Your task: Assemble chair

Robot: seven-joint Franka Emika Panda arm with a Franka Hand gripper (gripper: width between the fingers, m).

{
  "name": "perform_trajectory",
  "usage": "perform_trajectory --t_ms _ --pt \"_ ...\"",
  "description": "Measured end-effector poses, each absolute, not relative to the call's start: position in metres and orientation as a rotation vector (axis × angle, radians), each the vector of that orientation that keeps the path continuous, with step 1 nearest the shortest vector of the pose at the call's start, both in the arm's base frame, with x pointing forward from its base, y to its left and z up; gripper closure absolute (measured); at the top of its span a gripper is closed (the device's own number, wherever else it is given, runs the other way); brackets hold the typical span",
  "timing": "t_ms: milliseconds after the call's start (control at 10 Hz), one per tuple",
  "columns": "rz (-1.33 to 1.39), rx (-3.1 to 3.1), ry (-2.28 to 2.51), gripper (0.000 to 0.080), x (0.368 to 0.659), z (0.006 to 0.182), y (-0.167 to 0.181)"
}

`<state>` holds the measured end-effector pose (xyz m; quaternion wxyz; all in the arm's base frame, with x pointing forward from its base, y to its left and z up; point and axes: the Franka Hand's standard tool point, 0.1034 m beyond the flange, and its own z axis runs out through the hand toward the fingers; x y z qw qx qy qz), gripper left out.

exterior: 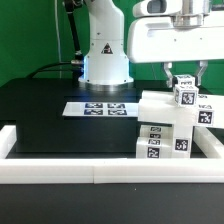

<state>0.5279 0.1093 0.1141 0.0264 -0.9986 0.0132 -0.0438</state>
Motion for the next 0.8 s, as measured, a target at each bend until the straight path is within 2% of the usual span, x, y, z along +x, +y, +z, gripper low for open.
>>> perform_trajectory --t_ms 800 --pt "-0.108 -2.954 0.806 0.0512 0.5277 0.1142 0.1108"
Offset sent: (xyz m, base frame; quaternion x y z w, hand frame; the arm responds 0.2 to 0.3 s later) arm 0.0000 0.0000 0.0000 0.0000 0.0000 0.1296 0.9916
